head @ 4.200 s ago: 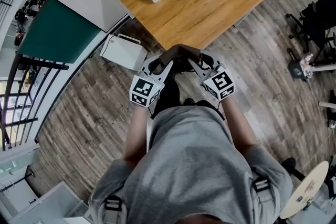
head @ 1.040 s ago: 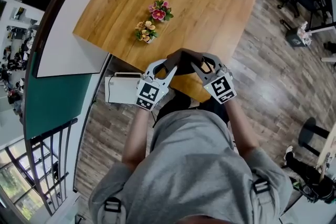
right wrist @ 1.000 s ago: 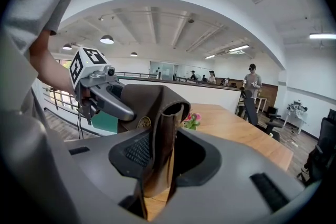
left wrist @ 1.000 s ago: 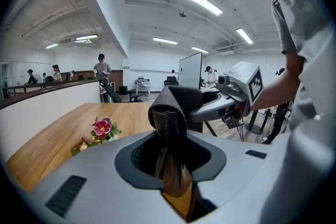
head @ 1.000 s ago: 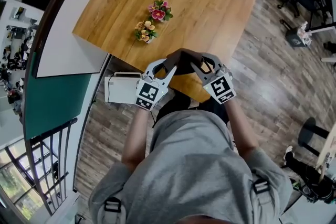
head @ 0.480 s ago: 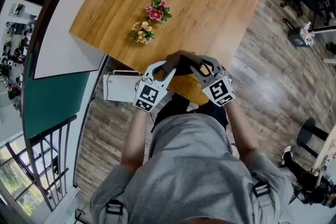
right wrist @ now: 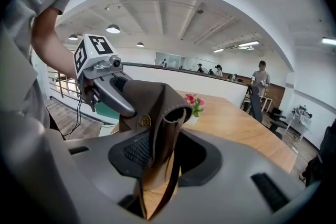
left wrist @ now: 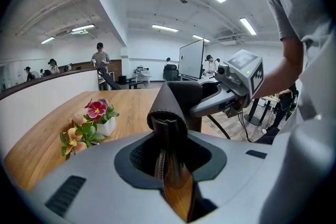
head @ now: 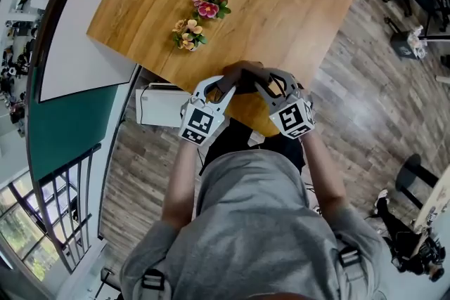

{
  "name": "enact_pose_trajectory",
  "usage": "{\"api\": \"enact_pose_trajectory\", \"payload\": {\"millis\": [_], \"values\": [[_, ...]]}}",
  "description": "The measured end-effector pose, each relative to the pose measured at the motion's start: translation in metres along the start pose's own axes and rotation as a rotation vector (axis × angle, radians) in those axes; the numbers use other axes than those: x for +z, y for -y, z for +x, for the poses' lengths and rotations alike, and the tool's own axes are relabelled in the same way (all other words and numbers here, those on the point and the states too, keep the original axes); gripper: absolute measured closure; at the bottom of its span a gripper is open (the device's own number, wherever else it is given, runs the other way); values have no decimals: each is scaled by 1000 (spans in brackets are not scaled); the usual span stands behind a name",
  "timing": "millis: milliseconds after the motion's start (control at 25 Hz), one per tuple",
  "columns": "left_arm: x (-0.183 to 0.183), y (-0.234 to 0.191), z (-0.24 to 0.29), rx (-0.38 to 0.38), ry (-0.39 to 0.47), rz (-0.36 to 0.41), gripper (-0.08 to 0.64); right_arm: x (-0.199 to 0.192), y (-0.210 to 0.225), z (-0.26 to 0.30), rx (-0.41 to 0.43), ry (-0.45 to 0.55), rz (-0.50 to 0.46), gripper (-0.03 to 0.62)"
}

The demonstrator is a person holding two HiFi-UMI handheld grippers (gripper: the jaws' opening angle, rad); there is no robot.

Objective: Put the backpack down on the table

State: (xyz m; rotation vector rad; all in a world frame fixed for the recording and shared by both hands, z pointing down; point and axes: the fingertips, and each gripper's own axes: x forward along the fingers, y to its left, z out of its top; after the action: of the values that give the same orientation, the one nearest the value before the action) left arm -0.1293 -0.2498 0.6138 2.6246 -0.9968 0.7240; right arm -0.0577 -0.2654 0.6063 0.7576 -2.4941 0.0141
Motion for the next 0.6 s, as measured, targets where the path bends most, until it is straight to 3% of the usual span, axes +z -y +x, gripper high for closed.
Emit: {"api": "enact_pose_trajectory", "payload": {"millis": [600], "values": [[-15, -4, 19, -15, -47, 13, 436, -22, 7, 8, -17, -40, 37, 453]]}}
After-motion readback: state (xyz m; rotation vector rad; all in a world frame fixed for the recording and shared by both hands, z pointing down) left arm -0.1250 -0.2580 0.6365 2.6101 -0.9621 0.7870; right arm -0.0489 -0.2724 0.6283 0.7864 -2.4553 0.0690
